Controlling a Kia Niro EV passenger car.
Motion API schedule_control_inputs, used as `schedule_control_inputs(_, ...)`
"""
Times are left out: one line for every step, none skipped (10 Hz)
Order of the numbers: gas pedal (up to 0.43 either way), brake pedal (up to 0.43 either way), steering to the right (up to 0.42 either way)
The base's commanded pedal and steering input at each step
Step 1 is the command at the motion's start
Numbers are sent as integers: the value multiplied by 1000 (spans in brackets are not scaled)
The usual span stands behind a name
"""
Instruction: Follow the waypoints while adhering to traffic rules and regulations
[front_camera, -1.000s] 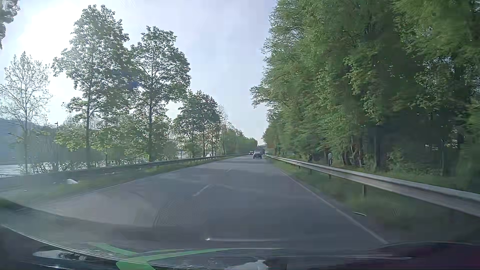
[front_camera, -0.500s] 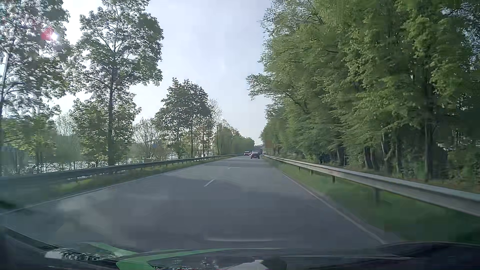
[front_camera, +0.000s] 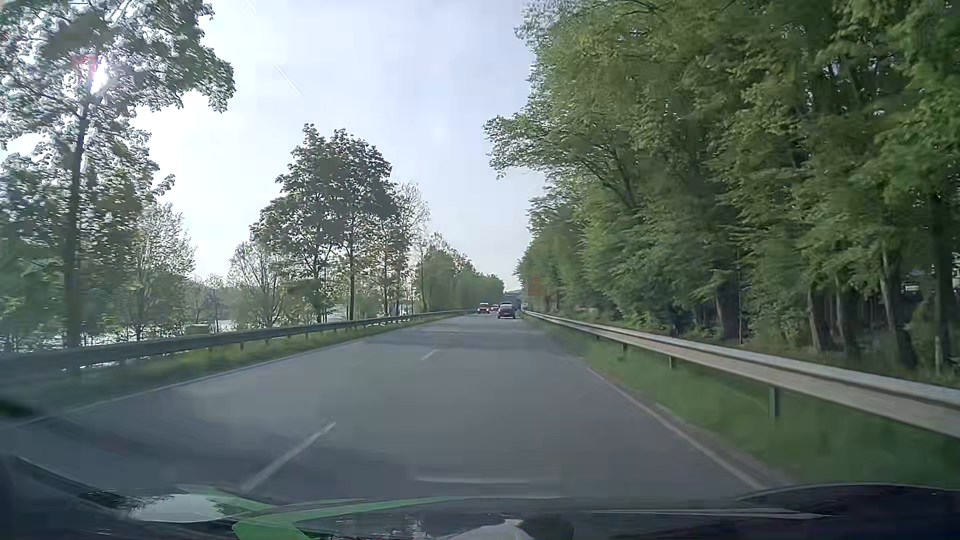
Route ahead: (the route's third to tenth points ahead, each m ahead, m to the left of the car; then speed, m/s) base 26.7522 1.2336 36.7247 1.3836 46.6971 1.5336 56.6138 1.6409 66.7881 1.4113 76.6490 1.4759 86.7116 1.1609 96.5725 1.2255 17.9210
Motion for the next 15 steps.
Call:
schedule_control_inputs(87,0,2)
schedule_control_inputs(98,0,1)
schedule_control_inputs(98,0,1)
schedule_control_inputs(98,0,1)
schedule_control_inputs(98,0,1)
schedule_control_inputs(98,0,1)
schedule_control_inputs(98,0,1)
schedule_control_inputs(98,0,1)
schedule_control_inputs(98,0,1)
schedule_control_inputs(98,0,1)
schedule_control_inputs(98,0,1)
schedule_control_inputs(98,0,0)
schedule_control_inputs(98,0,0)
schedule_control_inputs(98,0,0)
schedule_control_inputs(98,0,0)
